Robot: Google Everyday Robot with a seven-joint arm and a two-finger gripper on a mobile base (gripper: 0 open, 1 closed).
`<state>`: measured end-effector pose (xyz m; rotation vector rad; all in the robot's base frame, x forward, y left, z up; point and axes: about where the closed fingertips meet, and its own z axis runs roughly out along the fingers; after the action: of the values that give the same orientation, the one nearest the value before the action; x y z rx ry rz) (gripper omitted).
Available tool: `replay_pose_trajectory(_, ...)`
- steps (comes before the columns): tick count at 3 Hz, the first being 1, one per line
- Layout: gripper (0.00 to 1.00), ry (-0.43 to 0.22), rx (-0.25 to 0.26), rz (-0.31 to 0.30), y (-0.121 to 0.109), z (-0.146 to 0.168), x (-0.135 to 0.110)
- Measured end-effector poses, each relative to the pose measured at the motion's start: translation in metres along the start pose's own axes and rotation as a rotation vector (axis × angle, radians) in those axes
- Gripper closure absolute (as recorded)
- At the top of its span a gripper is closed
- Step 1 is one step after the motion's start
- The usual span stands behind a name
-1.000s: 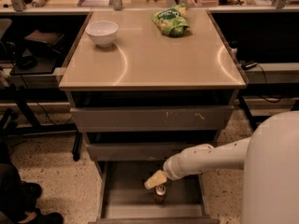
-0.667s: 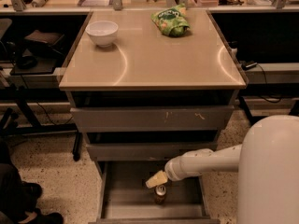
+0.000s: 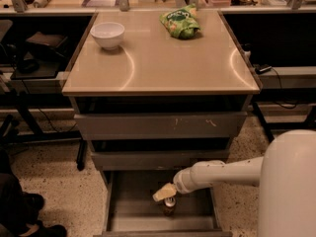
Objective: Pick orange can from bottom drawer and place on counter
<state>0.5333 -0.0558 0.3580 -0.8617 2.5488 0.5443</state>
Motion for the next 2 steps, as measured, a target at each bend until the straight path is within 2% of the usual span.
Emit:
replay_pose_trajectory(1, 0.0, -0.035, -0.058, 0.056, -0.013, 0.0513, 0.0401)
replay_pose_trajectory(2, 0.0, -0.035, -0.058, 0.056, -0.0129, 0.0514, 0.0401)
